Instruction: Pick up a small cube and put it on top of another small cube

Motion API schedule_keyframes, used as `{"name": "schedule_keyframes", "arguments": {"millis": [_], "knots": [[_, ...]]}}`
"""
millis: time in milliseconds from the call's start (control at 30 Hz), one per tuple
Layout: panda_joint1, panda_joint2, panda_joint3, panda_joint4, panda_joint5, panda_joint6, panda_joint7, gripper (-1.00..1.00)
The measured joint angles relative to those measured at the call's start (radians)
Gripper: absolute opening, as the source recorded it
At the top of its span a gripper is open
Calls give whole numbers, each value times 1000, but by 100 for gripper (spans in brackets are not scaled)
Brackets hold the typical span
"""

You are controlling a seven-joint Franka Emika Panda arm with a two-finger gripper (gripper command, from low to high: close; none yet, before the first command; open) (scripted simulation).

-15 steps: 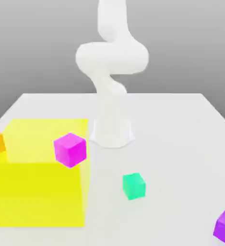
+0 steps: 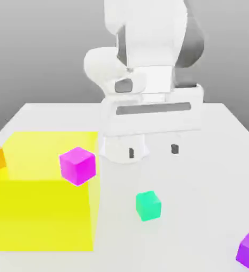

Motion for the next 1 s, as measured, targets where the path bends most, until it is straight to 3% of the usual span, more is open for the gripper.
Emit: {"name": "schedule_keyframes", "arguments": {"millis": [100,333,367,600,867,1000], "knots": [[22,179,12,-84,-8,139,-15,0],[60,475,-20,-66,-30,380,-5,0],[64,493,-24,-63,-30,395,-5,-100],[63,490,-24,-64,-34,392,-1,-100],[48,224,-6,-109,-23,171,-10,-100],[40,199,-9,-22,-70,72,-26,-100]]}}
